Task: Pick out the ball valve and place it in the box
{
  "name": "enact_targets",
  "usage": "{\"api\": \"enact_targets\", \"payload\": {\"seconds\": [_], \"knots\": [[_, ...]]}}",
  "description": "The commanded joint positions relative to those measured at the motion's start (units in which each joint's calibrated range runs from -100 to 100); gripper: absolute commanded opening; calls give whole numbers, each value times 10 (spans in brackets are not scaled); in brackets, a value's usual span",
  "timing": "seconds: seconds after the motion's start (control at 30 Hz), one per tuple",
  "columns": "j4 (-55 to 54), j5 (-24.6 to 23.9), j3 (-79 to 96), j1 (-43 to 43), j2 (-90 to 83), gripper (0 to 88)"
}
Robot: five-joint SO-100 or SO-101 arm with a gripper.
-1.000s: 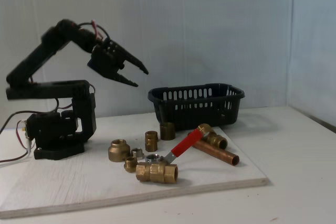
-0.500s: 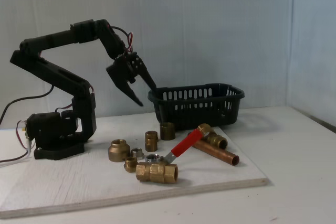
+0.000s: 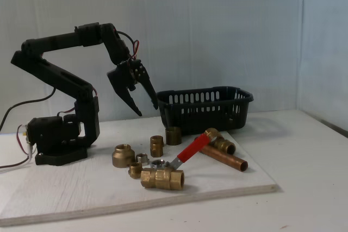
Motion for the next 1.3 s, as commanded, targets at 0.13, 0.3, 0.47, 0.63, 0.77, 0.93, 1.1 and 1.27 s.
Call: {"api": "enact_targets", "payload": {"seconds": [0.13, 0.3, 0.47, 0.63, 0.77, 0.93, 1.1, 1.27], "knots": [[-5, -5, -76, -1, 118, 147], [-46, 3, -73, 5, 173, 147], [-49, 6, -59, 14, 170, 147], [-85, 6, -22, 15, 173, 147], [-91, 7, -5, 15, 169, 147], [-92, 7, -3, 15, 175, 147], [-113, 7, 16, 15, 176, 147], [-144, 7, 39, 14, 177, 147]]}}
